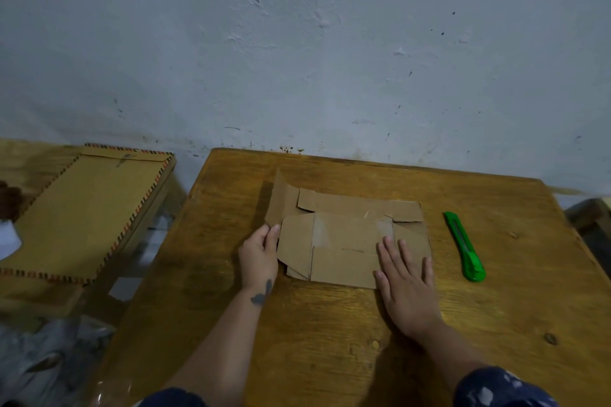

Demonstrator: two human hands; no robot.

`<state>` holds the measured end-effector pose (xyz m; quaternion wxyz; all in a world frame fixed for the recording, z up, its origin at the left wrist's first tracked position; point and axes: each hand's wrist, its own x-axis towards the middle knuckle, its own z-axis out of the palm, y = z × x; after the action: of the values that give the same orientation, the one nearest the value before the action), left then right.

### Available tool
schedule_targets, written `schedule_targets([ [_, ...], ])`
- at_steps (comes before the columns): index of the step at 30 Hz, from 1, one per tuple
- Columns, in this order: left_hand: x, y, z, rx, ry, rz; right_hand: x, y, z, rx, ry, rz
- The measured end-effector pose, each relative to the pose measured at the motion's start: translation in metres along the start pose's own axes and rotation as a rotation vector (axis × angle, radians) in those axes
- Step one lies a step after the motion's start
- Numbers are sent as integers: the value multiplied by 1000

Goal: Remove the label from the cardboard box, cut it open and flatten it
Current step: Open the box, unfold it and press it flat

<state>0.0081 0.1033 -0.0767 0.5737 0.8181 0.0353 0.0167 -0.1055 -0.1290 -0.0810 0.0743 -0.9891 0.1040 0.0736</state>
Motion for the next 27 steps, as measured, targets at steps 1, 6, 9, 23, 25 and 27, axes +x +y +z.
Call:
schedule_targets([
  [1,1,0,0,-15,1,9,0,0,0,3,-2,-1],
  [6,-3,14,7,-69,27,98,0,-1,0,10,-3,-1],
  [9,-8,25,14,-48,-12,202,0,-1,0,18,-4,0],
  [23,-32,53,66,877,-247,607,-1,-3,1,-8,11,3],
  [25,-35,58,75,1010,-307,599,-1,-3,2,16,31,-4],
  [27,-37,61,79,1078,-343,593,-1,-2,2,38,35,-5],
])
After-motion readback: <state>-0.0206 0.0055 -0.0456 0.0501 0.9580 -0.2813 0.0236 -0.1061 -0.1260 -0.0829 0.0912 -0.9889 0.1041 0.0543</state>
